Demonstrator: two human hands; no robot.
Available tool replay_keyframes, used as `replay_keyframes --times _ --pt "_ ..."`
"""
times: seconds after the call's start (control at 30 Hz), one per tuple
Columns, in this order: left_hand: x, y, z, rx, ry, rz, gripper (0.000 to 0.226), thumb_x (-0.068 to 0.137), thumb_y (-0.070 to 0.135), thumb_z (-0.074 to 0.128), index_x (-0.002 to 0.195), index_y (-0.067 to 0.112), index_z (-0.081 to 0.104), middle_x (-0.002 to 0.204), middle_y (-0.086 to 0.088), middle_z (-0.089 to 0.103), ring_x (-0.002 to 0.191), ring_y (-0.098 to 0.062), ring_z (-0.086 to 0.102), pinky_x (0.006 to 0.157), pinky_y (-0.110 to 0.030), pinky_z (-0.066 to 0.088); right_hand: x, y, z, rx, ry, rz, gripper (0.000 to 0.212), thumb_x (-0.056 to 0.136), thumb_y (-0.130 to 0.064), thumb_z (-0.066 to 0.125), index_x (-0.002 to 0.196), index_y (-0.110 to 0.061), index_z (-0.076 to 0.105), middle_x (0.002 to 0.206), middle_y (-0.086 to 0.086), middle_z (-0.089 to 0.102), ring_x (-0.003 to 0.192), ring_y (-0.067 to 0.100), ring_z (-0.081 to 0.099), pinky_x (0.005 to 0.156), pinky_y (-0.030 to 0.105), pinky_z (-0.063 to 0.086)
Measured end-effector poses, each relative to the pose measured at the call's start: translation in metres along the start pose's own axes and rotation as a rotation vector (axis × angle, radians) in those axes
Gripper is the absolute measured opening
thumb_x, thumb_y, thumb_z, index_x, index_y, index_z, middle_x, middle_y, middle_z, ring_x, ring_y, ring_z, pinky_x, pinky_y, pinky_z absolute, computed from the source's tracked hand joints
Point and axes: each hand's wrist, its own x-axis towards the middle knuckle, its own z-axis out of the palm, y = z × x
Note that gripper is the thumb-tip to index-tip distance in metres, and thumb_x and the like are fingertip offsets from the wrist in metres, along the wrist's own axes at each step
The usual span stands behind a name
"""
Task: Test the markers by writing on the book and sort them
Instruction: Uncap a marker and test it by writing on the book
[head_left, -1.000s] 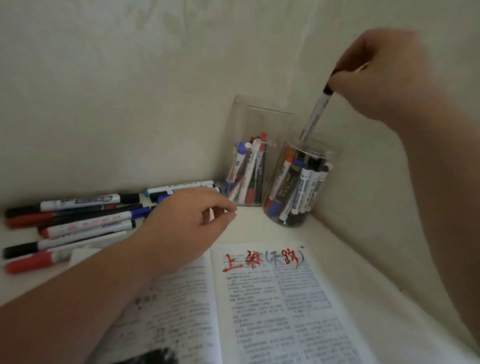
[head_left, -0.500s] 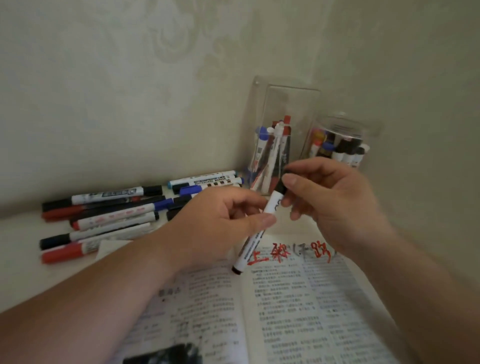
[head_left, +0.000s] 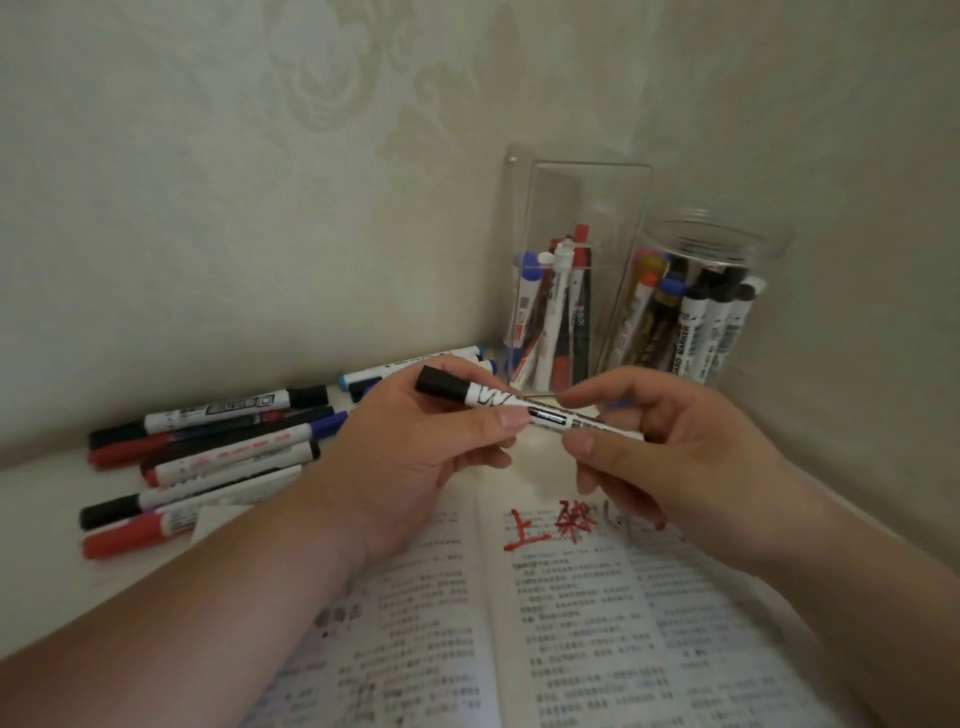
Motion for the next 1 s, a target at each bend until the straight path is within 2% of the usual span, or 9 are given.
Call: replay_keyframes --times 0.1,0.17,0.3,0.4,0.57,0.73,0.87,0.97,1.0 --pt "0.0 0.004 -0.004 0.312 0.056 0.069 0.015 0.072 0.018 0.088 0.079 0.018 0.075 0.069 -0.003 0.069 0.062 -0.014 0.063 0.062 -0.026 0.054 0.001 0.0 -0.008 0.041 0.014 0.008 0.018 0.064 -0.025 0.087 0.076 -0.018 0.076 0.055 0.014 0.062 0.039 0.016 0.04 0.038 0.018 0.03" --pt "-0.002 0.009 -0.005 0.577 0.038 0.117 0.006 0.088 0.025 0.073 0.082 0.024 0.074 0.064 0.007 0.068 0.057 -0.005 0.06 0.06 -0.019 0.05 0.002 0.0 -0.014 0.064 0.05 0.009 0.02 0.062 -0.01 0.091 0.069 -0.016 0.074 0.049 0.012 0.053 0.039 0.016 0.036 0.038 0.019 0.027" --pt "-0.006 0.017 -0.002 0.912 -0.215 0.089 0.018 0.093 0.05 0.052 0.102 0.044 0.066 0.088 0.024 0.07 0.076 0.002 0.064 0.068 -0.012 0.048 -0.001 -0.002 -0.009 0.243 0.098 -0.034 0.013 0.062 -0.008 0.081 0.068 -0.013 0.071 0.048 0.011 0.049 0.038 0.015 0.038 0.037 0.02 0.028" --pt "-0.011 0.016 0.004 1.029 -0.339 0.08 0.011 0.102 0.044 0.043 0.1 0.049 0.053 0.089 0.029 0.062 0.082 0.008 0.059 0.068 -0.007 0.041 -0.007 -0.002 0.004 0.275 0.066 -0.064 0.015 0.073 -0.009 0.082 0.073 -0.019 0.072 0.055 0.011 0.056 0.043 0.019 0.045 0.041 0.023 0.032" --pt "-0.016 0.017 0.009 1.0 -0.391 0.144 0.01 0.103 0.045 0.038 0.098 0.049 0.046 0.092 0.03 0.059 0.089 0.006 0.058 0.07 -0.011 0.042 -0.012 0.001 0.021 0.093 0.031 -0.154 0.018 0.079 -0.024 0.072 0.089 -0.009 0.07 0.061 0.01 0.063 0.046 0.018 0.05 0.041 0.021 0.04" --pt "-0.015 0.017 0.009 0.949 -0.387 0.18 0.015 0.103 0.041 0.044 0.105 0.039 0.059 0.096 0.021 0.066 0.094 0.002 0.062 0.077 -0.016 0.046 -0.011 0.003 0.022 0.142 0.039 -0.166 0.017 0.083 -0.027 0.079 0.084 -0.011 0.072 0.064 0.013 0.061 0.048 0.025 0.049 0.04 0.025 0.039" --pt "-0.013 0.018 0.01 0.935 -0.352 0.201 0.016 0.095 0.056 0.042 0.104 0.062 0.053 0.102 0.033 0.066 0.098 0.011 0.061 0.081 -0.008 0.044 -0.014 0.0 0.02 0.156 0.028 -0.201 0.014 0.077 -0.028 0.076 0.082 -0.015 0.074 0.062 0.015 0.06 0.047 0.025 0.05 0.04 0.025 0.04" --pt "-0.012 0.015 0.006 0.964 -0.347 0.174 0.03 0.091 0.069 0.037 0.116 0.063 0.053 0.103 0.014 0.072 0.092 -0.003 0.067 0.083 -0.027 0.053 -0.013 -0.001 0.014 0.139 0.053 -0.218 0.013 0.085 -0.018 0.079 0.074 -0.018 0.072 0.057 0.013 0.057 0.044 0.024 0.047 0.041 0.024 0.038" --pt "-0.013 0.016 0.005 0.934 -0.336 0.136 0.038 0.09 0.07 0.034 0.12 0.057 0.054 0.101 0.017 0.071 0.091 0.0 0.066 0.08 -0.023 0.052 -0.011 -0.001 0.01 0.139 0.083 -0.207 0.018 0.086 -0.014 0.076 0.07 -0.018 0.069 0.053 0.011 0.053 0.043 0.023 0.044 0.042 0.023 0.036"
